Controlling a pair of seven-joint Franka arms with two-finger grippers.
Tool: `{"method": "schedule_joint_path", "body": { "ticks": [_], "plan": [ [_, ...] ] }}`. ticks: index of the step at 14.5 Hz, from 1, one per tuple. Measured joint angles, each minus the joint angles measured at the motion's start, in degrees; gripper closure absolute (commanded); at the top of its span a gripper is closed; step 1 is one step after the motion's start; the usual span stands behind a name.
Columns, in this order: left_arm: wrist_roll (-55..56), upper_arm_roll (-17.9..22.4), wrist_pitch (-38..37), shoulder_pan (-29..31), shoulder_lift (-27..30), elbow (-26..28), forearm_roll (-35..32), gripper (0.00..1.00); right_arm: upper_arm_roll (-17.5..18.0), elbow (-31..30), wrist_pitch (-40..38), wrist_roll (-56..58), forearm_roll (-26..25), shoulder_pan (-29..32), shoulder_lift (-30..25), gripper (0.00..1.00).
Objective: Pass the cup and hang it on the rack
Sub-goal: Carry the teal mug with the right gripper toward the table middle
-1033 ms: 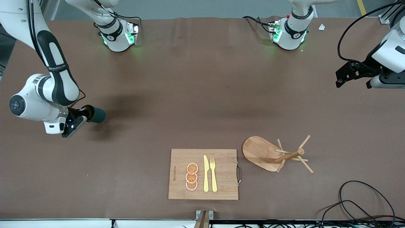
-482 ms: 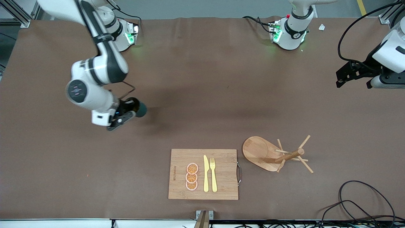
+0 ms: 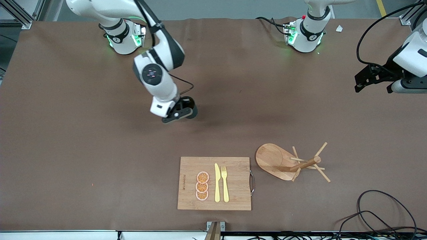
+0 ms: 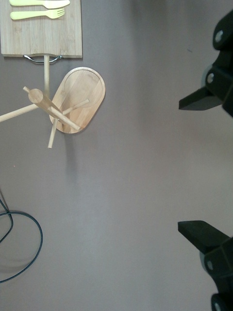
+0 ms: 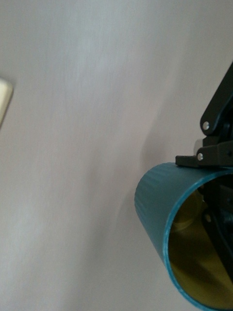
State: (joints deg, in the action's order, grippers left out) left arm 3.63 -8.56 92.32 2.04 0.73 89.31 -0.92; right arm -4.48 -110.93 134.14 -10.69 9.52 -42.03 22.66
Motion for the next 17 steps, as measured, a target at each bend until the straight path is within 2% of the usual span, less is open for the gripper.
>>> {"method": "schedule_joint_path", "body": {
  "ticks": [6,13,14,15,16,17],
  "plan": [
    [-3.1,0.0,0.0,0.0,0.0,0.0,0.0,0.0,-0.3,11.2,0.1,-2.1,-1.8,-5.2,10.4,0.99],
    [-5.6,-0.2,-0.2,0.0,-3.6,0.1,0.0,0.0,-0.4,16.9,0.0,-2.2,-3.4,-7.8,14.8,0.94],
    [-5.6,-0.3,-0.2,-0.1,-3.9,0.1,0.1,0.0,-0.4,17.1,0.0,-2.2,-3.7,-8.0,15.0,0.87],
    [-5.2,-0.5,-0.3,-0.2,-4.0,0.1,0.2,0.0,-0.4,17.3,0.0,-2.2,-3.9,-8.1,15.2,0.67],
    [-3.6,-1.1,-0.5,-0.3,-4.0,0.0,0.2,0.0,-0.4,17.3,0.0,-2.2,-4.0,-8.2,15.4,0.01],
    [-0.8,-1.9,-1.0,-0.3,-3.9,-0.1,0.2,0.0,-0.4,17.4,0.0,-2.2,-4.1,-8.2,15.6,0.0]
  ]
}}
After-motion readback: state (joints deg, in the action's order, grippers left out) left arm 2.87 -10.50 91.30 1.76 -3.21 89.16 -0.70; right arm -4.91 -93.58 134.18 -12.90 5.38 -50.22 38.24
